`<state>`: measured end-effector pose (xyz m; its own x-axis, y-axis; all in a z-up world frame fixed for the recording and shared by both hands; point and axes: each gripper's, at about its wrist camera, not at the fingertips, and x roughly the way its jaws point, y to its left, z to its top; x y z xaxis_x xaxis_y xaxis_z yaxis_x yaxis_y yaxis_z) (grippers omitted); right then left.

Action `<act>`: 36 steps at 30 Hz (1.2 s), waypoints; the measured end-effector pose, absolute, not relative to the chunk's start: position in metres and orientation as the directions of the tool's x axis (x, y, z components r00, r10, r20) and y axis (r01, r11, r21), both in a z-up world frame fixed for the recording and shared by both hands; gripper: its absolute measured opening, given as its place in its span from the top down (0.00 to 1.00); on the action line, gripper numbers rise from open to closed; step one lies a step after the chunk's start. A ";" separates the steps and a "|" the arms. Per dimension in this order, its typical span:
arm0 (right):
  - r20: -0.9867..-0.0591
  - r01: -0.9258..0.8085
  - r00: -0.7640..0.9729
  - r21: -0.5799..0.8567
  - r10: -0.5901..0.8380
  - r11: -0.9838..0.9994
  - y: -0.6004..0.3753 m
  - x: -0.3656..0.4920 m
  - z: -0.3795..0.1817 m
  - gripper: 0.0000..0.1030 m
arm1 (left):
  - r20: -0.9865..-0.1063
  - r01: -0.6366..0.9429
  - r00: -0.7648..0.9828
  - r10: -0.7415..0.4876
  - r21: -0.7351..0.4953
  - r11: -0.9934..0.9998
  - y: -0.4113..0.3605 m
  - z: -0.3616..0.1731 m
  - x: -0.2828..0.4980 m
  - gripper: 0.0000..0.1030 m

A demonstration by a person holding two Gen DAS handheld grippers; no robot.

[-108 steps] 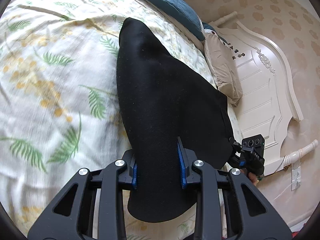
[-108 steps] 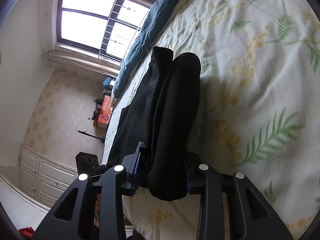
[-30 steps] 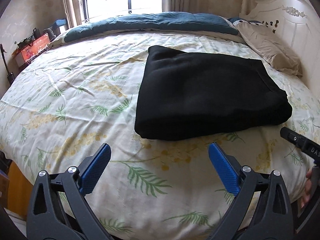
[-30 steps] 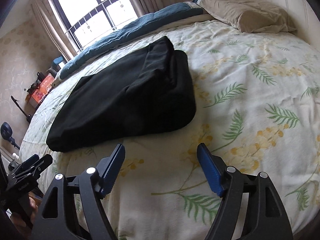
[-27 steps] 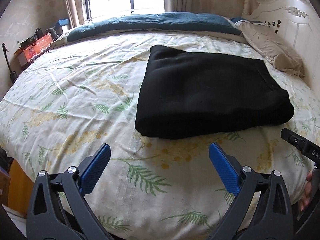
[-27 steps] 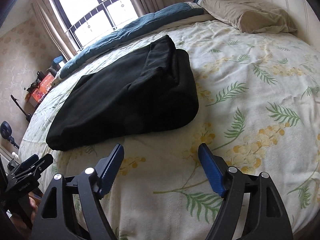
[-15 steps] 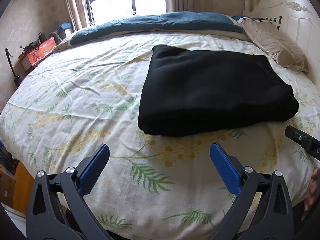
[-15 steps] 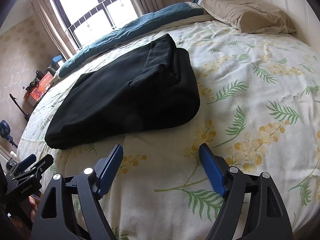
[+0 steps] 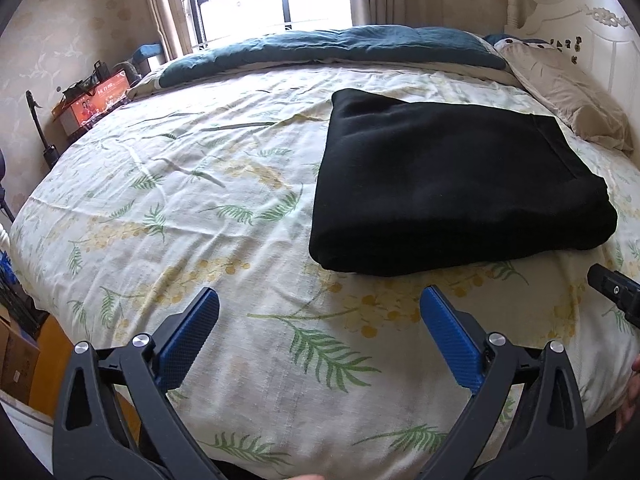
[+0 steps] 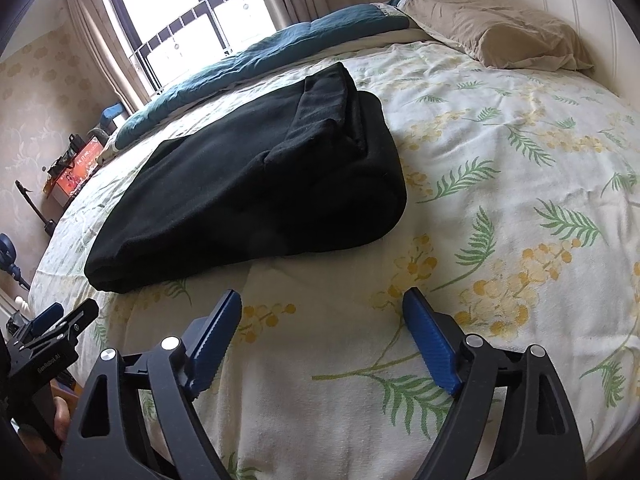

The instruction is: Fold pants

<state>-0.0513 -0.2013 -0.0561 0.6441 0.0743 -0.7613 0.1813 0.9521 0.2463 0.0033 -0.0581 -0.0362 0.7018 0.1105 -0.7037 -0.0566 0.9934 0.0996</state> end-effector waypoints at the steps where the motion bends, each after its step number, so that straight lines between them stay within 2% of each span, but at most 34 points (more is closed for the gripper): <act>1: -0.762 0.181 0.644 0.246 0.074 0.952 -0.201 -0.052 -0.056 0.20 | -0.703 -0.058 0.703 0.111 0.098 0.993 -0.058 -0.036 0.003 0.02; 36: -0.763 0.183 0.642 0.241 0.070 0.953 -0.200 -0.052 -0.057 0.20 | -0.679 -0.005 0.731 0.069 0.096 0.995 -0.070 -0.022 0.005 0.02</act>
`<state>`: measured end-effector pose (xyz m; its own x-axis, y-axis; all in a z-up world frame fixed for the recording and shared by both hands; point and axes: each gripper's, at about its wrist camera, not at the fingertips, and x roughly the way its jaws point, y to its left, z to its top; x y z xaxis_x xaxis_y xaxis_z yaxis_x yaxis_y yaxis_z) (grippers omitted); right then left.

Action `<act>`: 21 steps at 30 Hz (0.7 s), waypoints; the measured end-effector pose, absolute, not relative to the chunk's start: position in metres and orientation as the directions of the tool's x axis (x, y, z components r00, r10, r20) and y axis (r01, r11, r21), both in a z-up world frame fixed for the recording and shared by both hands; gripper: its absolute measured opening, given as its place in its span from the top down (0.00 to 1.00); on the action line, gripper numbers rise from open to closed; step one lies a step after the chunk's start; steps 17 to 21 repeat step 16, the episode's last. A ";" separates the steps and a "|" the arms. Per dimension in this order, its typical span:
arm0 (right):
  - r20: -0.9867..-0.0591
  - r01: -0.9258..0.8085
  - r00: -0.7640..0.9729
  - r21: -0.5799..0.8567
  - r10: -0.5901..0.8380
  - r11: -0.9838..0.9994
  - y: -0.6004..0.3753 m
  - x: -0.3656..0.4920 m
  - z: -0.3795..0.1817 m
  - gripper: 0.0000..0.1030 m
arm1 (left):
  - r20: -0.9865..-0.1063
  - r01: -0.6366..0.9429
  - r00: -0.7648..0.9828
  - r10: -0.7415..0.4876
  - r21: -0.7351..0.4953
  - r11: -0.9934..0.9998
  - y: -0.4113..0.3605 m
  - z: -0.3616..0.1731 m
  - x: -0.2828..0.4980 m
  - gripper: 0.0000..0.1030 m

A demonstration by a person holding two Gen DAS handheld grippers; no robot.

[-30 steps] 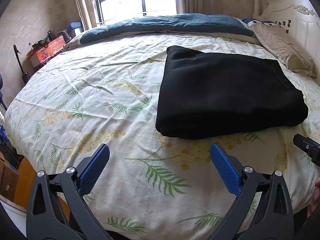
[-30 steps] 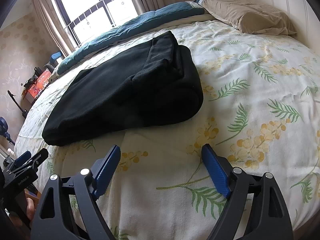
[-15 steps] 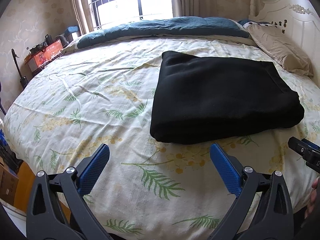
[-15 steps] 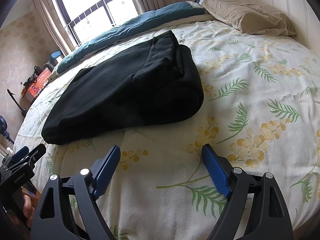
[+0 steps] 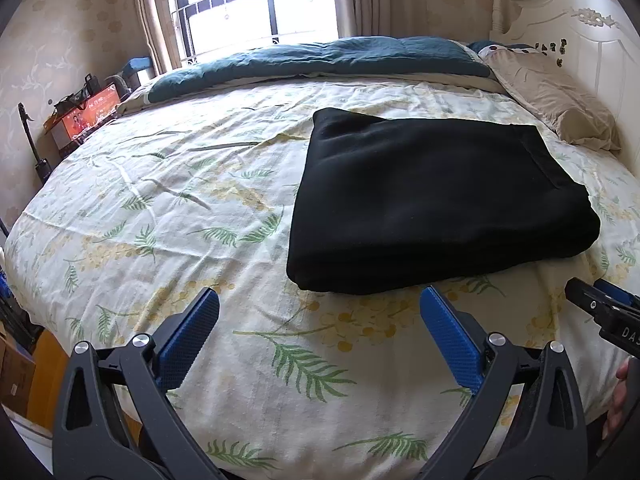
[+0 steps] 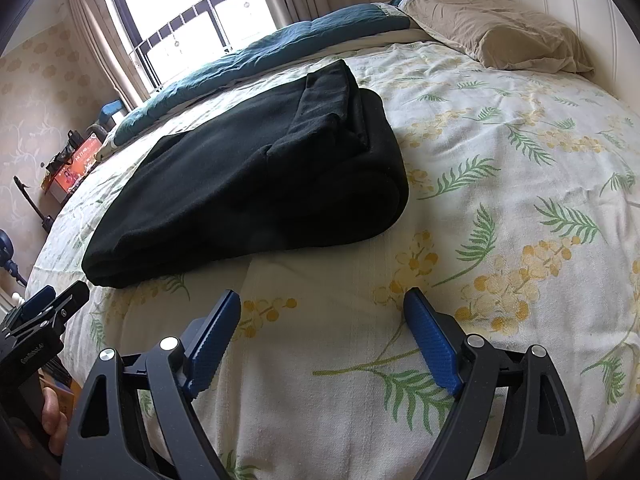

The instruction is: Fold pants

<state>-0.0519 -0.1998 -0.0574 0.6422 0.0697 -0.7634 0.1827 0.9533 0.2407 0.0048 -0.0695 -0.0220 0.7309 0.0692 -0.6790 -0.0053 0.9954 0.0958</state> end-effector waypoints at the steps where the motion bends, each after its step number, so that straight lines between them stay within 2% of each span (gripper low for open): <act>1: -0.763 0.183 0.643 0.241 0.070 0.953 -0.200 -0.052 -0.057 0.20 | -0.679 -0.005 0.731 0.068 0.094 0.996 -0.070 -0.022 0.005 0.02; 8: -0.764 0.181 0.642 0.238 0.069 0.954 -0.200 -0.051 -0.057 0.20 | -0.621 -0.014 0.784 0.019 0.014 1.000 -0.062 -0.010 0.001 0.03; 13: -0.739 0.184 0.665 0.299 0.106 0.936 -0.211 -0.056 -0.047 0.20 | -0.614 -0.021 0.789 0.028 0.018 1.000 -0.047 0.006 0.012 0.02; 21: -0.727 0.165 0.680 0.279 0.095 0.946 -0.218 -0.051 -0.032 0.20 | -0.601 -0.052 0.797 0.064 0.036 0.998 -0.026 0.013 0.027 0.02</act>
